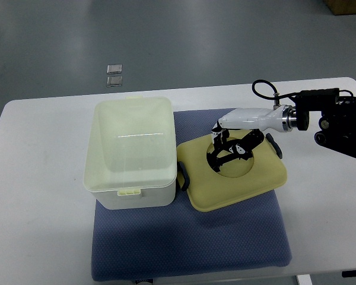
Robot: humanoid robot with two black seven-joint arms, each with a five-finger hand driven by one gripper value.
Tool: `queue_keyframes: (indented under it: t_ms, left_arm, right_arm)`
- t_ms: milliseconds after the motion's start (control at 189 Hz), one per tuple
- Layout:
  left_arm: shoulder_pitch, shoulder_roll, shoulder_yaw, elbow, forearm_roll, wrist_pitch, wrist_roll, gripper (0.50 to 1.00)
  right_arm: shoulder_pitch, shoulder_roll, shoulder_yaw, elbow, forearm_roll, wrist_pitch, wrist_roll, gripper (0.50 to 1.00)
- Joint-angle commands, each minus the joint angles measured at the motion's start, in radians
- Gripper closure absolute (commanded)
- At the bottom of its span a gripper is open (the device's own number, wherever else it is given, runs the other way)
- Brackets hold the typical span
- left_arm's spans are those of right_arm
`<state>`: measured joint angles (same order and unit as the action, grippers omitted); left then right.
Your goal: Open white storage box with right hand
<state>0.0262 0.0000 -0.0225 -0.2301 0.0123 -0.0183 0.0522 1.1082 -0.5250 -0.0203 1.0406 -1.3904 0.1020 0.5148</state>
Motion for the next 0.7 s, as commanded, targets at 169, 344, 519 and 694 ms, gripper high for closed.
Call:
queue_keyframes:
  t_ms: [169, 344, 519, 694]
  left_arm:
    - [0.000, 0.000, 0.001, -0.001, 0.000, 0.000, 0.000, 0.500]
    - [0.000, 0.000, 0.001, 0.000, 0.000, 0.000, 0.000, 0.500]
    - [0.000, 0.000, -0.001, 0.005, 0.000, 0.000, 0.000, 0.500]
    - [0.000, 0.000, 0.003, -0.003, 0.000, 0.000, 0.000, 0.500]
  right_arm:
    - [-0.021, -0.006, 0.006, -0.001, 0.010, -0.005, 0.001, 0.570]
    - [-0.024, -0.021, 0.039, -0.004, 0.060, 0.004, 0.001, 0.570]
    - [-0.024, -0.076, 0.091, -0.051, 0.274, 0.025, -0.004, 0.570]
    - [-0.036, -0.078, 0.163, -0.088, 0.689, 0.039, -0.038, 0.570]
